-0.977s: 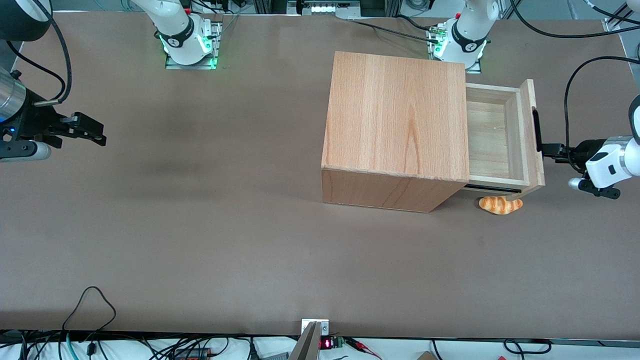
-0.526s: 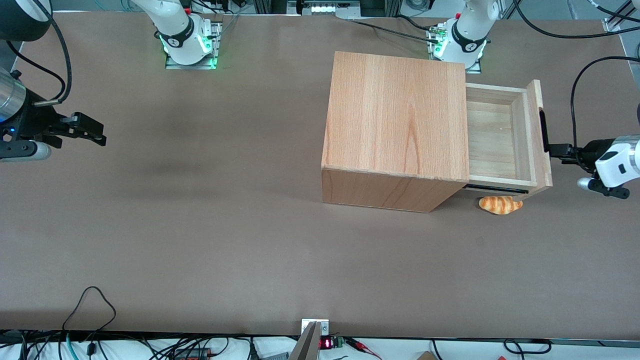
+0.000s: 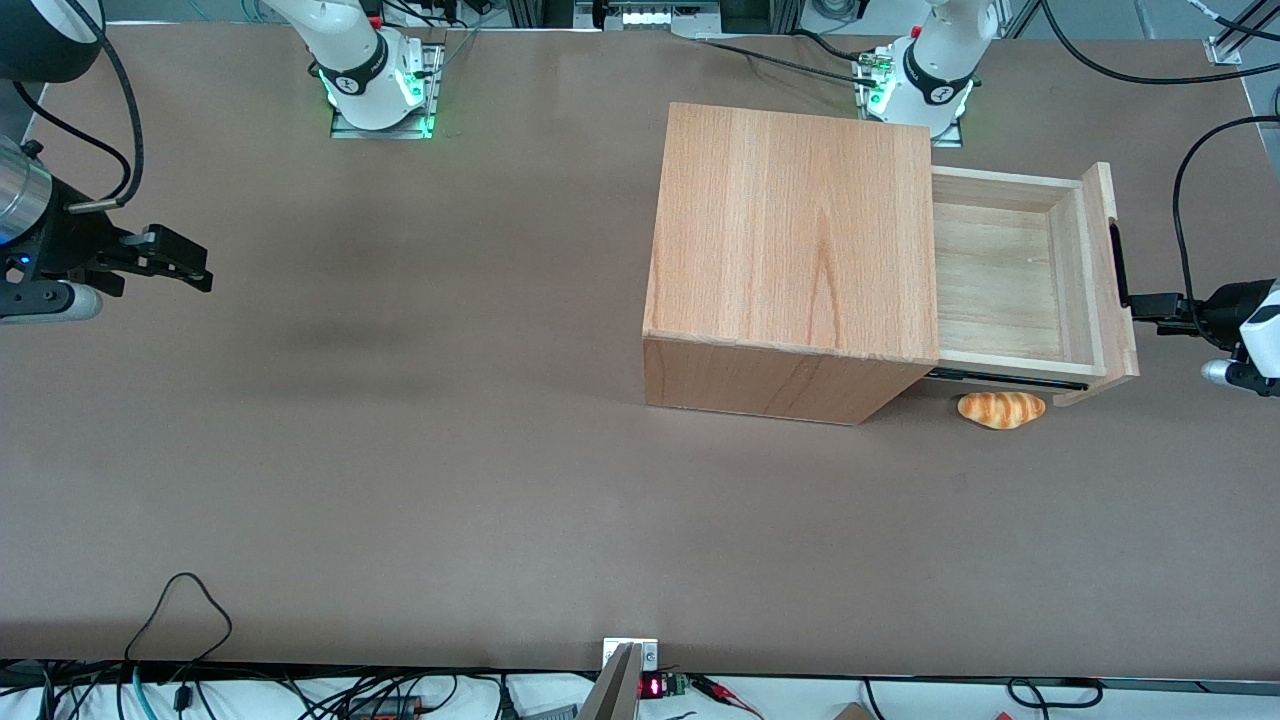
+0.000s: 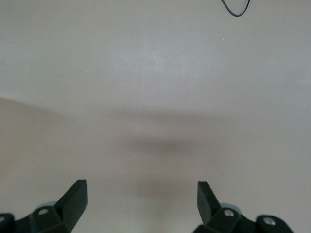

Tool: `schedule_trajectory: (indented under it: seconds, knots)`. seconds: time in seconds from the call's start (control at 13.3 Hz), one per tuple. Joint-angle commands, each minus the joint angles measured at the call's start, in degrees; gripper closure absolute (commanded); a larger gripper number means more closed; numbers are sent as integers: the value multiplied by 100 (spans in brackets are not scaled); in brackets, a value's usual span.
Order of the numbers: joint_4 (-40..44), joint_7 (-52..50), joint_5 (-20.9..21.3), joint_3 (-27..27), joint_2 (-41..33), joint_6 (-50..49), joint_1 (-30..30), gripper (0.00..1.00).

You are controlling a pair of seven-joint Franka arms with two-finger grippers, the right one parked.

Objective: Open top drawer with left arm
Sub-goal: 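Pull the handle with the left gripper, sliding the drawer out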

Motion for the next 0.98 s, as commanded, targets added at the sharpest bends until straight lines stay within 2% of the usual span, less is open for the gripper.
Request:
schedule_trajectory:
  seconds: [0.0,0.53,0.9]
  knots:
    - [188,121,73,-31,113,-56,36,0]
    - [284,103,37,-66,60,-363,54,0]
    - [749,95,55,-40,60,-741,89,0]
